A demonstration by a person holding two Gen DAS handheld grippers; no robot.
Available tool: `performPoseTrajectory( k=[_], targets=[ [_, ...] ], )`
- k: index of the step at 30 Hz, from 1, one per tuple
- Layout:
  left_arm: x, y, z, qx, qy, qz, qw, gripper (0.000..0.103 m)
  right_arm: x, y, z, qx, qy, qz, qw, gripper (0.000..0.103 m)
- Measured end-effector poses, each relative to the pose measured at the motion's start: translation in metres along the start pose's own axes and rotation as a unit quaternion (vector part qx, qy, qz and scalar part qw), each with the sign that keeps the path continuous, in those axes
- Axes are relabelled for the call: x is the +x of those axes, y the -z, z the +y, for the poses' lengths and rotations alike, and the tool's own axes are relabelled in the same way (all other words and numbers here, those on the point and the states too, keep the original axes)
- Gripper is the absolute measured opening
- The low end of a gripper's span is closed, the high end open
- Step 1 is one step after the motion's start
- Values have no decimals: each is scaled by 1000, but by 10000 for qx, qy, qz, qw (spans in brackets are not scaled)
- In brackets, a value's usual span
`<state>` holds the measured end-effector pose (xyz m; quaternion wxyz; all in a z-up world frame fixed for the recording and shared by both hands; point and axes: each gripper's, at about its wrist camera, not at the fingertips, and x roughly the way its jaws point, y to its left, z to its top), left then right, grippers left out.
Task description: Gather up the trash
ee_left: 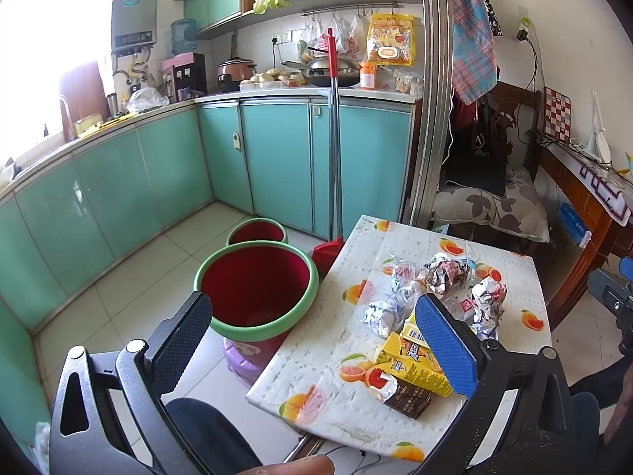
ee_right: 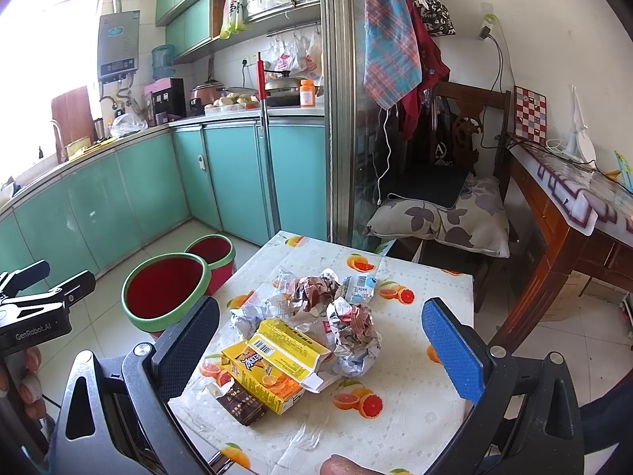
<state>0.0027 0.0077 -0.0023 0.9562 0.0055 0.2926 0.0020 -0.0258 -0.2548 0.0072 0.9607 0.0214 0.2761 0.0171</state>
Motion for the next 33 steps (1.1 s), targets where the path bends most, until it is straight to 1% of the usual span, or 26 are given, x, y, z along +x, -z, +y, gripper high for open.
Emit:
performPoseTrajectory(
  k=[9,11,13,17,19,21,24,25,27,29,31,33],
  targets=[
    [9,2,-5,43,54,101,9999,103,6,6,-2,36,20,62,10000,103],
    [17,3,-7,38,143,255,9996,103,10,10,-5,52,52,113,9999,103],
    [31,7,-12,52,266,519,9983,103,16,15,-9,60,112,198,9997,103],
    [64,18,-29,171,538,1042,9930,103,32,27,-23,135,231,442,9987,103],
    [76,22,-40,276,676,1193,9902,103,40,31,-30,165,306,541,9979,103],
    [91,26,-52,400,840,1386,9860,103,47,36,-38,200,363,620,9972,103],
    [115,33,-74,647,1108,1729,9766,103,59,40,-49,264,442,711,9961,103],
    [123,35,-82,701,1266,1808,9728,103,61,40,-53,290,469,722,9959,103],
    [139,41,-101,893,1579,2030,9622,103,67,42,-61,342,540,746,9952,103],
    [152,47,-122,1161,1836,2121,9528,103,71,44,-68,421,592,782,9943,103],
    [165,52,-140,1423,1946,2250,9441,102,76,45,-76,488,662,829,9932,103],
    [175,54,-154,1640,1965,2296,9390,102,79,48,-84,547,732,875,9920,103]
  ],
)
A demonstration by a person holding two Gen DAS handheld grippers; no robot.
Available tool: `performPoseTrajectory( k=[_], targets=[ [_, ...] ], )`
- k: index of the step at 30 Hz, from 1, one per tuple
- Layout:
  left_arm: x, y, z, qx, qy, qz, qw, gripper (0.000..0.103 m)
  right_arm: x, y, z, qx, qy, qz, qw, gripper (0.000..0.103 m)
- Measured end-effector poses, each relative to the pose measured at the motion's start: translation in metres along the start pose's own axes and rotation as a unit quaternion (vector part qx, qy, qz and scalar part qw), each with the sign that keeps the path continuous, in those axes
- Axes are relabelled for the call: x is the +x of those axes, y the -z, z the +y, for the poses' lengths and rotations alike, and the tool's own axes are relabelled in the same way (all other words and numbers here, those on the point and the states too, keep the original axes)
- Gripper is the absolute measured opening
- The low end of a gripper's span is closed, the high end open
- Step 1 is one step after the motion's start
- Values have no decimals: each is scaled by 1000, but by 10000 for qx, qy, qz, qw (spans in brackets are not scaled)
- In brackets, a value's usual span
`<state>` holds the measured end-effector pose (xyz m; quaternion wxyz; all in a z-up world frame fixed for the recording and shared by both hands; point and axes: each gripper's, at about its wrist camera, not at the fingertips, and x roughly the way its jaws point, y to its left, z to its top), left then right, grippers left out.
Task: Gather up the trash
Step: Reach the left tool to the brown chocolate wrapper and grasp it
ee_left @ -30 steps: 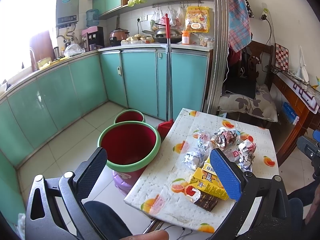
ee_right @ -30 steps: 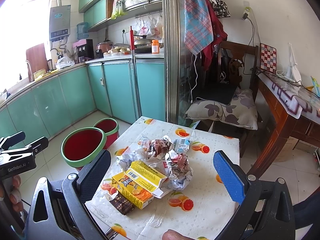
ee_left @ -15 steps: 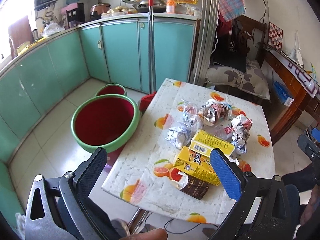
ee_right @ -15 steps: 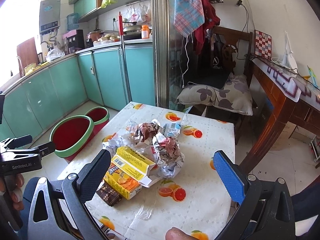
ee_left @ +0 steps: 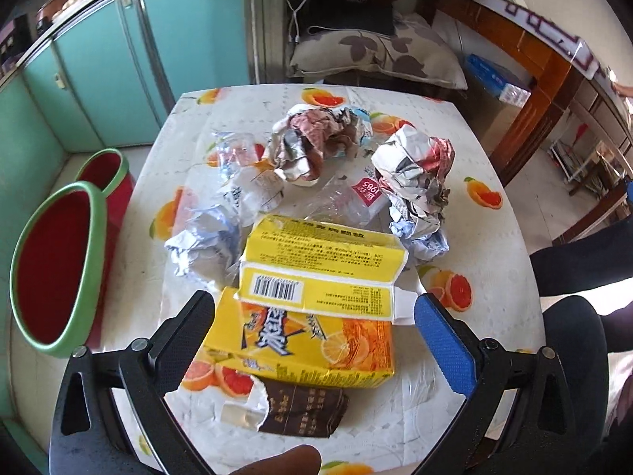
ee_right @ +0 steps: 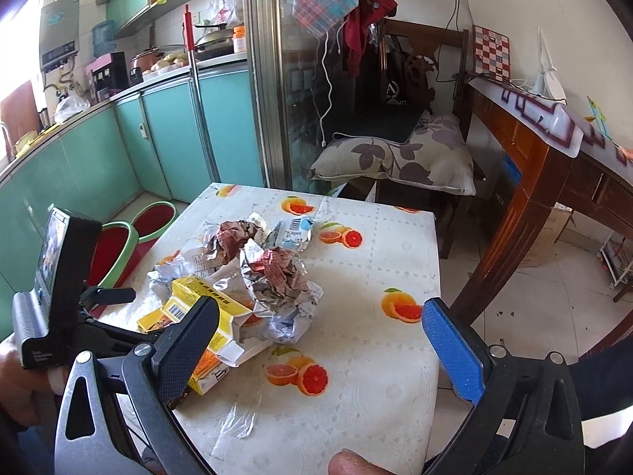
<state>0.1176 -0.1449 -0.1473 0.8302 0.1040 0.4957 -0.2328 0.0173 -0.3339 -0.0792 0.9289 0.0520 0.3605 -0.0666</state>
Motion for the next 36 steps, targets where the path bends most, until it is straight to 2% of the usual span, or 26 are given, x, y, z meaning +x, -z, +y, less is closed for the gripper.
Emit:
performPoseTrajectory(
  k=[8,14,20,23,27,29,31,35,36],
  targets=[
    [40,-18,-6,275,77,376,9989,103,16,4,-25,196,227,196,9994,103],
    [55,-18,-9,361,95,475,9982,103,25,7,-30,266,238,260,9990,103],
    [40,-22,-7,244,59,224,9994,103,25,9,-24,218,213,230,9993,103],
    [21,-19,7,-167,-212,206,9994,103,25,10,-25,207,241,209,9993,103],
    [1,-2,31,-836,-59,461,9954,103,32,13,-26,289,168,263,9991,103],
    [-3,12,42,-1393,174,707,9876,103,34,14,-23,270,110,269,9992,103],
    [-1,29,39,-1642,220,901,9821,103,36,15,-17,232,44,270,9994,103],
    [9,58,44,-2241,-177,1118,9680,103,36,15,-9,174,-101,260,9995,103],
    [7,65,49,-2455,-320,1168,9618,103,35,15,-7,148,-121,236,9995,103]
  ],
)
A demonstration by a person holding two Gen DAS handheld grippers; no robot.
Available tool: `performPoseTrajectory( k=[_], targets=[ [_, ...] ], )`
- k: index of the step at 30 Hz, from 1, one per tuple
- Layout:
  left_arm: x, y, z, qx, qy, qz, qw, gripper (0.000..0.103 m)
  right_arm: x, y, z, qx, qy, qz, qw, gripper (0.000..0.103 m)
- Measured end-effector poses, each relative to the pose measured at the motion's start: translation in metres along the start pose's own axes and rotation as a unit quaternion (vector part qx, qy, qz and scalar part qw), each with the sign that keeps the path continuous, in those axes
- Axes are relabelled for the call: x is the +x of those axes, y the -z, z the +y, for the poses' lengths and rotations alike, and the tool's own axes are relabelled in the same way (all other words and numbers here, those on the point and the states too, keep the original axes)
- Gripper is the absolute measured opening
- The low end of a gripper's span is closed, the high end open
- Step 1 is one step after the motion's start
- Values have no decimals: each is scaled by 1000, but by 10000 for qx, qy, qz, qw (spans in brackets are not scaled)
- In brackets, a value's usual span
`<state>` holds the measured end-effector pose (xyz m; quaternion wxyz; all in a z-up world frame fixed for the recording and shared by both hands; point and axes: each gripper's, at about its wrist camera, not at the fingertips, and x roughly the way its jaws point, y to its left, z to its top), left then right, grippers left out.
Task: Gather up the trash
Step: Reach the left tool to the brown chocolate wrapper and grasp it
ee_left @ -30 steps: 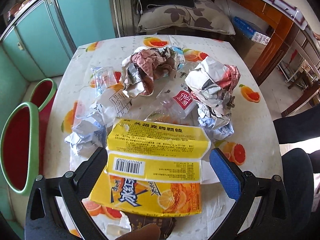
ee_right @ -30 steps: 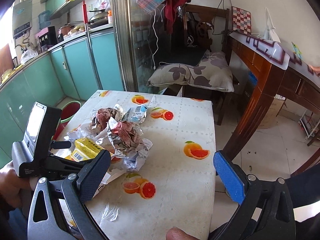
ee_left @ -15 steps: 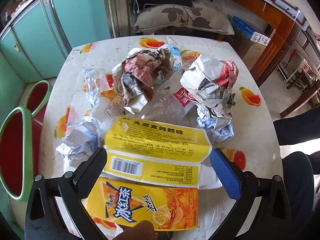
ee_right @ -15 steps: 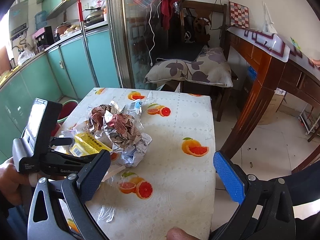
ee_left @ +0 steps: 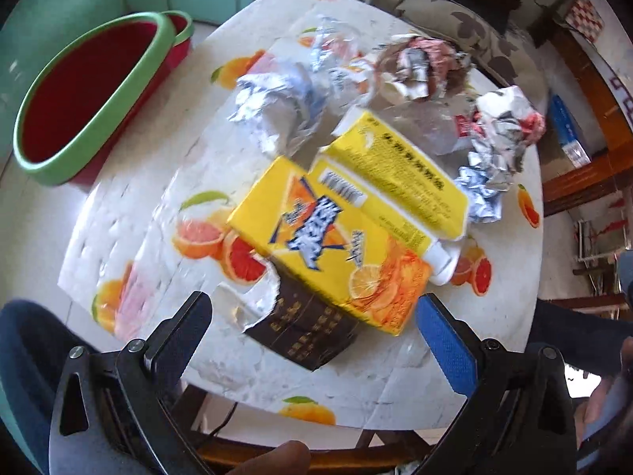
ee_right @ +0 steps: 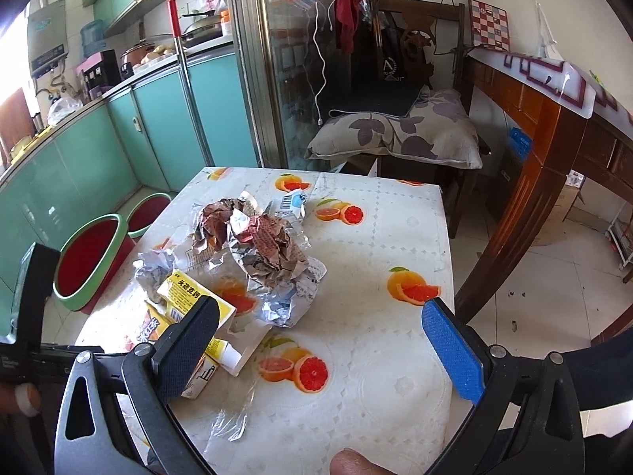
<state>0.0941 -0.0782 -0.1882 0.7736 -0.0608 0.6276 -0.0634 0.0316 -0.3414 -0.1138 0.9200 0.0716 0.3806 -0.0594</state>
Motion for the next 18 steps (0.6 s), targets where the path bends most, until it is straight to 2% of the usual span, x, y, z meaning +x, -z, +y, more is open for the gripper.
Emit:
performPoseTrajectory(
  k=[1,3,9,14,18],
  targets=[
    [1,5,10,-305,-131,39,9994,103,-2,0,1,-31,-15,-31,10000,103],
    [2,12,23,-654,-166,111,9977,103,-4,0,3,-94,-31,-64,9999,103],
    [29,29,50,-1762,72,520,9830,103,1,4,2,-108,-129,18,9999,103],
    [52,37,45,-2047,159,699,9762,100,-4,6,0,-217,-123,-43,9997,103],
    [56,28,25,-2098,6,589,9760,95,-6,8,-9,-149,-63,-45,9999,103]
  ],
)
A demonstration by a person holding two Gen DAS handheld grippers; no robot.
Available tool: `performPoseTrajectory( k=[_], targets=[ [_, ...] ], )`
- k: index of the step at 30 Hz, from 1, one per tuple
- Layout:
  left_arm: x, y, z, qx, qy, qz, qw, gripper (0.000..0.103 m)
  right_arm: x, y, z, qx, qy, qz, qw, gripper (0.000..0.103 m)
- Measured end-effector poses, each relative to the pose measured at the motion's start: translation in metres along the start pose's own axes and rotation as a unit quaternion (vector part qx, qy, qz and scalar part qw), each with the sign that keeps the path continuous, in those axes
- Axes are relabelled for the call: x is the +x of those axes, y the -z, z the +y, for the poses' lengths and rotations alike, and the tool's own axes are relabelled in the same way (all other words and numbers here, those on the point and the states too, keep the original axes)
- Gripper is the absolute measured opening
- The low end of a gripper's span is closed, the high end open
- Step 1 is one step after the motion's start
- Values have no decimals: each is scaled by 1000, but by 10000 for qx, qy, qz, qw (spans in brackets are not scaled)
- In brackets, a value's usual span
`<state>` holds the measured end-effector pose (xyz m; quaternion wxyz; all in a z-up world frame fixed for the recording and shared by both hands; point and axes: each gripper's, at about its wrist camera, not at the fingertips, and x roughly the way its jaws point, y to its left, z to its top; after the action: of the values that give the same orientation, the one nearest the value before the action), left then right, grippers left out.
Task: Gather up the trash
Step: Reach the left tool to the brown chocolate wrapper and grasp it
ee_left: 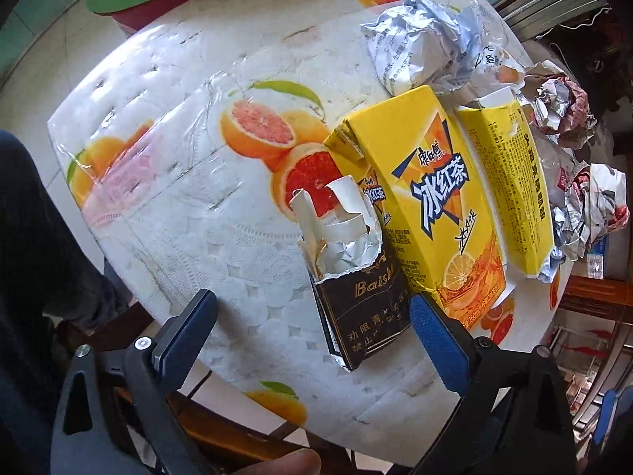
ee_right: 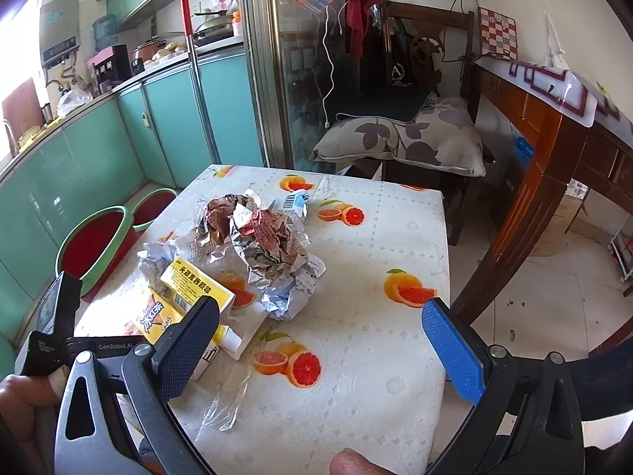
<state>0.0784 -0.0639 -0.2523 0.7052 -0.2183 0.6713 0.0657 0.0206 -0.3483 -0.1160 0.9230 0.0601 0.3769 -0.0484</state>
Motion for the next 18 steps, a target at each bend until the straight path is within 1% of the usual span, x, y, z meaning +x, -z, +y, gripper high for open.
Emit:
performPoseTrajectory(
  k=[2,4,5,6,7,10,13,16,18],
  targets=[
    [3,6,-4,-41,-189,-89,9998,90,-1,1,-4,66,40,-7,10000,103],
    [4,7,-10,-35,-341,-179,9993,82,0,4,-6,90,72,16,9999,103],
    [3,8,-13,-23,-400,-273,9988,64,0,5,-7,90,82,30,9999,103],
    [1,9,-18,38,-435,-338,9985,30,0,6,-8,87,95,37,9999,103],
    [2,9,-20,100,-381,-315,9987,26,0,6,-8,83,114,45,9999,103],
    [6,11,-20,162,-291,-217,9992,25,0,8,-7,68,101,49,9999,103],
    [-2,12,-13,252,-299,-341,9987,25,2,5,-1,-44,-13,63,10000,103],
    [-23,19,-7,498,-328,-695,9958,25,2,2,18,-356,-357,35,9987,103],
    [-39,20,1,602,-317,-940,9932,25,4,3,40,-784,-612,34,9950,103]
  ],
)
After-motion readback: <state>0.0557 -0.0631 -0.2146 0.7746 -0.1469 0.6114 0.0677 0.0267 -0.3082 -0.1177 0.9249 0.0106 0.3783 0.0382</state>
